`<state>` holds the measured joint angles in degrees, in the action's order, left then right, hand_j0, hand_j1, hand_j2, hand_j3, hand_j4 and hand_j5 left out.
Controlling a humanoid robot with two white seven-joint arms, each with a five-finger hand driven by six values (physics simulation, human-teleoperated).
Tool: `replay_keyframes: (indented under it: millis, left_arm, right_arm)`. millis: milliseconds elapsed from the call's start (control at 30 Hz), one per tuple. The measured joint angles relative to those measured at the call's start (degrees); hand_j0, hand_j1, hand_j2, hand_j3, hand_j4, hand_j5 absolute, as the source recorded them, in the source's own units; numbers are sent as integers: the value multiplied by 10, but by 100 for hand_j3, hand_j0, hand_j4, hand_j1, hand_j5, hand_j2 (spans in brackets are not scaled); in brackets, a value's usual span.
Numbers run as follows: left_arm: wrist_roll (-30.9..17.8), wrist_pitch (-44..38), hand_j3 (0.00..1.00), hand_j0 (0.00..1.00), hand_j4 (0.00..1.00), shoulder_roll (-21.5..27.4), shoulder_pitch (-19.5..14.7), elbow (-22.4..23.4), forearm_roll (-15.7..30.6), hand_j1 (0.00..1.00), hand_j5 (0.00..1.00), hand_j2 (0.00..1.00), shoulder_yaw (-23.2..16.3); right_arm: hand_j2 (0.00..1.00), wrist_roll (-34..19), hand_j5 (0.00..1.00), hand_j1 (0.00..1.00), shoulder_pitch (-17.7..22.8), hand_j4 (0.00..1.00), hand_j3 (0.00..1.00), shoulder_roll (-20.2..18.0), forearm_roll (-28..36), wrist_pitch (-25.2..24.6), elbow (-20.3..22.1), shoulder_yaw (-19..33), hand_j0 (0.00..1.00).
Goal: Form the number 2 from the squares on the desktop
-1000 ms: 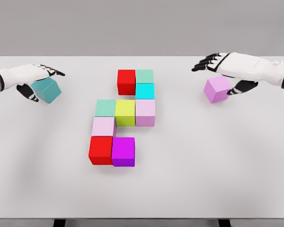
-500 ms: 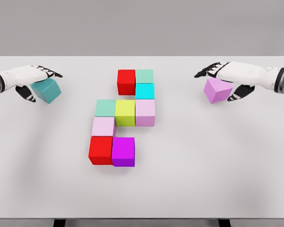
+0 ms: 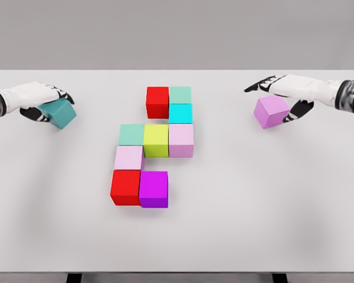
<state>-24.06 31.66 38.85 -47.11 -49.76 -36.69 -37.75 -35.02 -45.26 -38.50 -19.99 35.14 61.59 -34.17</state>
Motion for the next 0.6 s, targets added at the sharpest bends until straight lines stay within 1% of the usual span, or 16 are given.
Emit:
replay_keyframes:
  millis: [67, 167, 233, 400, 467, 500, 533, 600]
  left_arm:
    - [0, 0, 48, 48, 48, 0, 0, 0, -1, 48, 48, 48, 0]
    - [1, 0, 48, 48, 48, -1, 0, -1, -2, 48, 48, 48, 1]
    - [1, 0, 45, 45, 45, -2, -2, -1, -2, 45, 45, 45, 0]
    - [-3, 2, 44, 44, 44, -4, -12, -3, 12, 44, 44, 44, -4]
    - [-10, 1, 34, 34, 34, -6, -14, -5, 20, 34, 34, 34, -6]
    - [-14, 1, 33, 33, 33, -8, -18, -7, 24, 33, 33, 33, -6]
    - [-16, 2, 29, 29, 29, -10, -18, -8, 30, 29, 29, 29, -7]
    - [-20, 3, 30, 30, 30, -12, -20, -9, 49, 30, 30, 30, -7]
  right_arm:
    - [100, 0, 100, 100, -1, 100, 100, 5, 0, 0, -12, -3, 100]
    - [100, 0, 100, 100, -1, 100, 100, 10, 1, 0, -26, -4, 100]
    - [100, 0, 100, 100, -5, 100, 100, 13, 1, 0, -35, -5, 100]
    - [100, 0, 100, 100, -11, 100, 100, 20, 0, 0, -52, -6, 100]
    - [100, 0, 100, 100, -13, 100, 100, 23, -1, 0, -58, -7, 100]
    - [100, 0, 100, 100, -17, 100, 100, 25, -1, 0, -62, -7, 100]
    - [100, 0, 100, 100, -18, 100, 100, 26, -2, 0, -66, -7, 100]
    - [100, 0, 100, 100, -20, 100, 100, 28, -3, 0, -72, -8, 100]
